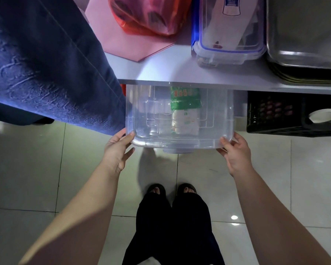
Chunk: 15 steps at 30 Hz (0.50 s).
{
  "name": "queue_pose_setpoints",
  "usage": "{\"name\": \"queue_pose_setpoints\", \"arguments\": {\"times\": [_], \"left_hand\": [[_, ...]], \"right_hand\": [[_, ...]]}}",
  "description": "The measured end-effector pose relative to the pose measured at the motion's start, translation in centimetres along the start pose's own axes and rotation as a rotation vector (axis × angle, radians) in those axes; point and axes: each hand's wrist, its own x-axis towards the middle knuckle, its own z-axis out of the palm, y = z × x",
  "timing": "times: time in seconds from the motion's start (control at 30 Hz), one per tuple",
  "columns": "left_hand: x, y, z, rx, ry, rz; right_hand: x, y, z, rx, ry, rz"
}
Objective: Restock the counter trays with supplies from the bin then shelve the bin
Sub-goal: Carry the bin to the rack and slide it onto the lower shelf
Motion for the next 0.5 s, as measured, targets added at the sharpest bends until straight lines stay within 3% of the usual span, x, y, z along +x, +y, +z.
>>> {"name": "queue_pose_setpoints", "arguments": {"times": [0.1,0.2,0.3,0.4,0.43,0.5], "left_hand": [[-0.6,-0.6,0.4,-0.031,0.087,0.078],[-1.7,-1.6,0.6,-0.089,0.103,0.134],[-3.2,-3.5,0.4,0.094,0.182,0.235],[-4.5,-5.1,-0.1,0.648,0.23,0.739],[-4.5,-5.3,0.0,0.812,0.187,0.914],[-4.3,-5.1,0.7,1.031,0.058,1.096]], "right_hand": [[-1.0,0.7,0.2,-0.033,0.056,-0.006],[-2.7,1.9,0.6,0.117,0.063,0.085],[-4.8,3.8,1.5,0.147,-0.033,0.219],[-6.6,5.1,3.2,0.204,-0.162,0.354],[-6.9,5.2,3.9,0.243,-0.188,0.386],[-6.8,5.3,5.1,0.324,-0.216,0.42]]}}
